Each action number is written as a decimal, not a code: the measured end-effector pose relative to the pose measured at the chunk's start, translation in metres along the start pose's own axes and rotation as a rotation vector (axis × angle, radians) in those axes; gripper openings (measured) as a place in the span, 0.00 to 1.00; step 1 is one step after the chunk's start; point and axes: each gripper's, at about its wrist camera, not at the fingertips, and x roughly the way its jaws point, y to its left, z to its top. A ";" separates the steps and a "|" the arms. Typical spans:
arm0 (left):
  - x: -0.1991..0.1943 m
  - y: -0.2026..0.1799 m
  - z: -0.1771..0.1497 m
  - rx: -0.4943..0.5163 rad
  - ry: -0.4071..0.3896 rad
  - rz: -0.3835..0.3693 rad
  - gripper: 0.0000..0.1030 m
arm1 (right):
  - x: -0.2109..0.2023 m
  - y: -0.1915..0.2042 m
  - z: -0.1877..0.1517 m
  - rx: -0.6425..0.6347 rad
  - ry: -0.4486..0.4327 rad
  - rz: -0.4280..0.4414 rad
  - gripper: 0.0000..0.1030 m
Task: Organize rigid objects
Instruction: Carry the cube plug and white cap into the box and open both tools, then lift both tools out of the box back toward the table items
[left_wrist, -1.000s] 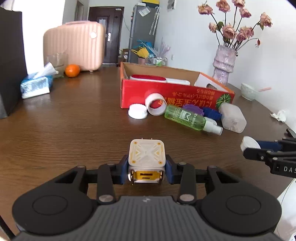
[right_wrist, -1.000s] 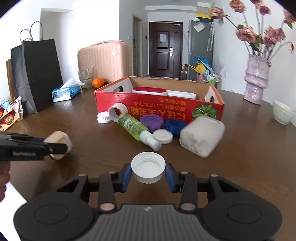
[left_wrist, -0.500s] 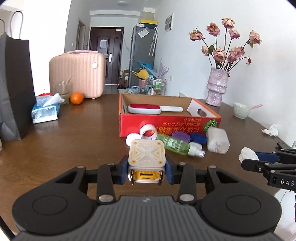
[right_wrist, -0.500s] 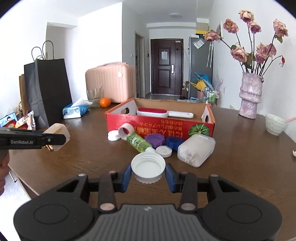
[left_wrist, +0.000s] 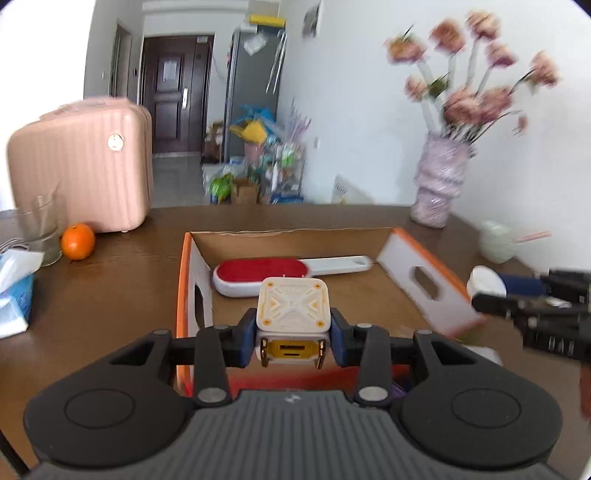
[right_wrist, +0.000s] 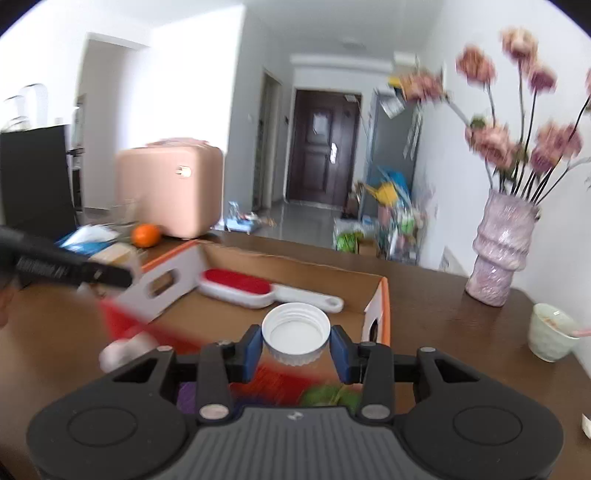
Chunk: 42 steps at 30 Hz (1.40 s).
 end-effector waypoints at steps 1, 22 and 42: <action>0.018 0.002 0.006 0.018 0.027 0.018 0.38 | 0.022 -0.008 0.009 0.004 0.037 0.000 0.38; 0.075 0.025 0.029 0.066 0.086 0.131 0.47 | 0.170 -0.021 0.057 -0.182 0.288 -0.086 0.74; -0.191 0.001 -0.102 0.005 -0.250 0.157 1.00 | -0.141 0.018 -0.031 0.055 -0.143 -0.081 1.00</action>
